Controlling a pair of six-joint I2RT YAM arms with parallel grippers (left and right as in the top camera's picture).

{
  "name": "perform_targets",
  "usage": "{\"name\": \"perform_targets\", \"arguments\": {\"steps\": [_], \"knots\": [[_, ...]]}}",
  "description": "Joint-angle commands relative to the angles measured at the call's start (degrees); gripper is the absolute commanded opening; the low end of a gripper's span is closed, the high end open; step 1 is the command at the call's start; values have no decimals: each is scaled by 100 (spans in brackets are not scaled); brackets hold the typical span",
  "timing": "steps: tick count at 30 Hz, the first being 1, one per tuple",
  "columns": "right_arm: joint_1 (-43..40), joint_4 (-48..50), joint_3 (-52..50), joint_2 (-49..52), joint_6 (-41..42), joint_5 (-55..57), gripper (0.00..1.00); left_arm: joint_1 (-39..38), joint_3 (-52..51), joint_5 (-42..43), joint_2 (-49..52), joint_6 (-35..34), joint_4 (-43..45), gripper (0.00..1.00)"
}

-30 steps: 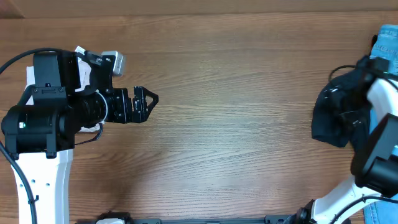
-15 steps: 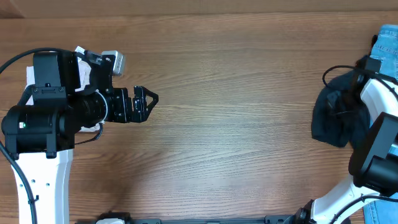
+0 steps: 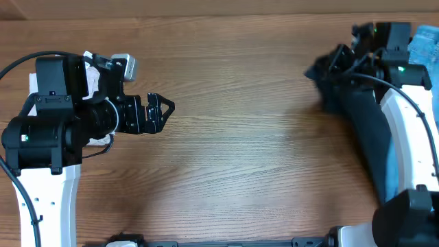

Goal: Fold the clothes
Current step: 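Pull the black t-shirt left and drop it at table center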

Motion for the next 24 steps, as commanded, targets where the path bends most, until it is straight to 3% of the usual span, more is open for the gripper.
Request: {"name": "perform_targets", "arguments": {"steps": [1,5,12,19,20,22,24], "knots": [[535,378,791,-332,-120,-1346,4,-42,118,70,-2,149,81,100],[1412,407,780,-302,-236,-1300,4,-42,118,72,-2,146,258,100],[3615,411,778,7,-1318,-911,4,-42,118,57,-2,149,328,100],[4806,264,776,251,-2022,-612,5,-37,118,-111,-2,153,352,100],[4883,247,776,256,-2116,-592,13,-37,118,-118,-2,153,365,100],[4937,168,778,254,-2111,-258,47,-37,118,-127,-2,151,365,100],[4660,-85,785,208,-1934,516,61,-37,118,-140,-2,151,363,100]]}}
